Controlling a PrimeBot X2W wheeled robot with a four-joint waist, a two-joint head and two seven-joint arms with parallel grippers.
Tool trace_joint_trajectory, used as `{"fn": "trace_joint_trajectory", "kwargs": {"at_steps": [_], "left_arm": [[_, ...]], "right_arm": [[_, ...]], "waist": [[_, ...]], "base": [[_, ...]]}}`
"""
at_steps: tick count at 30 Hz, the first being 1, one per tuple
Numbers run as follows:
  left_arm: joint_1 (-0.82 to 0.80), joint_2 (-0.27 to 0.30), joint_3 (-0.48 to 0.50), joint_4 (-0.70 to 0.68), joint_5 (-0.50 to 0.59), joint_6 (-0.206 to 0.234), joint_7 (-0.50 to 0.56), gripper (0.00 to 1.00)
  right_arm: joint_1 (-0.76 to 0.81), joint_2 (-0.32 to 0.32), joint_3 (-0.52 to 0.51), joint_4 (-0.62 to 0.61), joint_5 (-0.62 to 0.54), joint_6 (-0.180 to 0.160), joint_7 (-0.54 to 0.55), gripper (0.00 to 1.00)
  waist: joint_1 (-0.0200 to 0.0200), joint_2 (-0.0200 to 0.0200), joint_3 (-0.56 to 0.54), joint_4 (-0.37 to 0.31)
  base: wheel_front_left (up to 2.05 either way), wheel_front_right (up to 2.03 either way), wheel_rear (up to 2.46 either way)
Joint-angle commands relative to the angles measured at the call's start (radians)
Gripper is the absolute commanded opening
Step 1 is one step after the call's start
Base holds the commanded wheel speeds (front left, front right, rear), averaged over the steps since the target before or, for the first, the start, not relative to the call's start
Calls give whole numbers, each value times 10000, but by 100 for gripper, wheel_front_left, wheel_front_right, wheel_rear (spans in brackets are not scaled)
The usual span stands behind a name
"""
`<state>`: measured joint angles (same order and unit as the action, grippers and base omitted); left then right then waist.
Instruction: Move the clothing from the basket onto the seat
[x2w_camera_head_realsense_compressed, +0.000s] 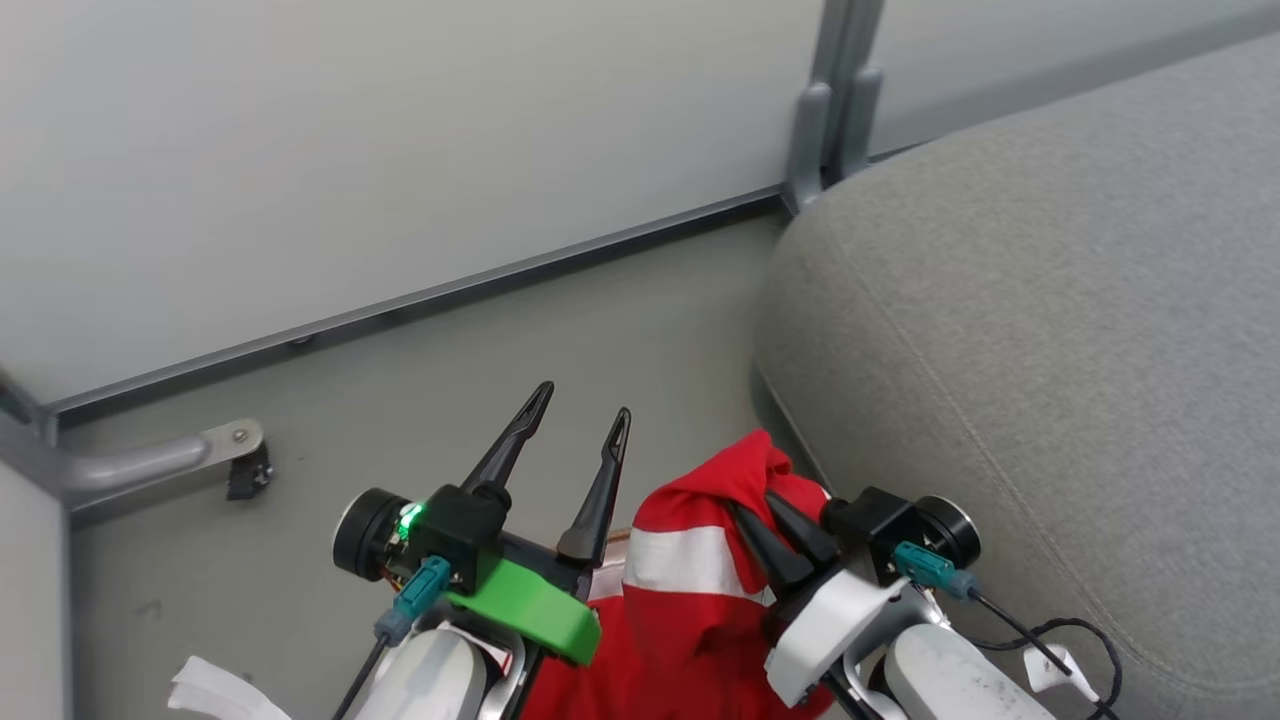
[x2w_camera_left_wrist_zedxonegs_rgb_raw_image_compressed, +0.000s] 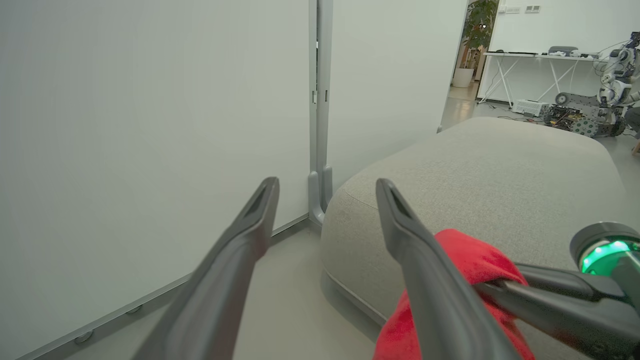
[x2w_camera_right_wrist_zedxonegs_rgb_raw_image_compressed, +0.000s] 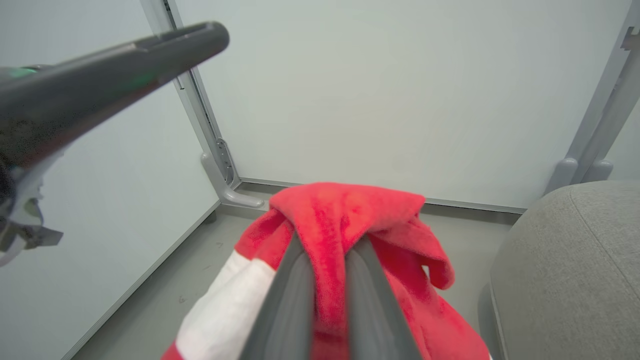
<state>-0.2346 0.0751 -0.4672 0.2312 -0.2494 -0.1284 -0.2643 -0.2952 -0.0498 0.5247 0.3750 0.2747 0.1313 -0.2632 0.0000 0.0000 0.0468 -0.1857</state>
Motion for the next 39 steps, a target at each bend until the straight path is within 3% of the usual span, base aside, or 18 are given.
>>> {"fn": "trace_joint_trajectory", "kwargs": {"at_steps": [1,8,15,27,31,37,39], "left_arm": [[170,59,11,-30,43,-34,-3,100],[44,269,109,-167,119,-33,-1,100],[-290,698,-231,-198,141,-33,-3,100],[-1144,1720,-961,-509,62,-33,-3,100],[-1505,1916,-1204,-662,-11,-33,-1,100],[-2014,2169,-1576,-747,-90,-33,-3,100],[-2110,2232,-1489,-743,-20,-33,-3,100]], "right_arm": [[160,-25,-152,-120,-85,-10,-22,0],[216,-9,-1029,-616,-254,-10,-24,0],[-713,-15,-2340,-1147,-1049,-10,-24,0],[-3945,-1262,-5377,-2054,-2101,-10,-22,0],[-5019,-1940,-6223,-1603,-2745,-10,-19,0],[-6159,-2165,-7452,-413,-3875,-10,-18,0],[-6334,-1948,-7838,-24,-4105,-10,-14,0]], "waist": [[0,0,301,-1764],[0,0,968,-3063],[0,0,1970,-3407],[0,0,4197,-2562],[0,0,4920,-2138],[0,0,5767,-1477],[0,0,5919,-1335]], "base": [[0,0,0],[0,0,0],[0,0,0],[0,0,0],[0,0,0],[0,0,0],[0,0,0]]}}
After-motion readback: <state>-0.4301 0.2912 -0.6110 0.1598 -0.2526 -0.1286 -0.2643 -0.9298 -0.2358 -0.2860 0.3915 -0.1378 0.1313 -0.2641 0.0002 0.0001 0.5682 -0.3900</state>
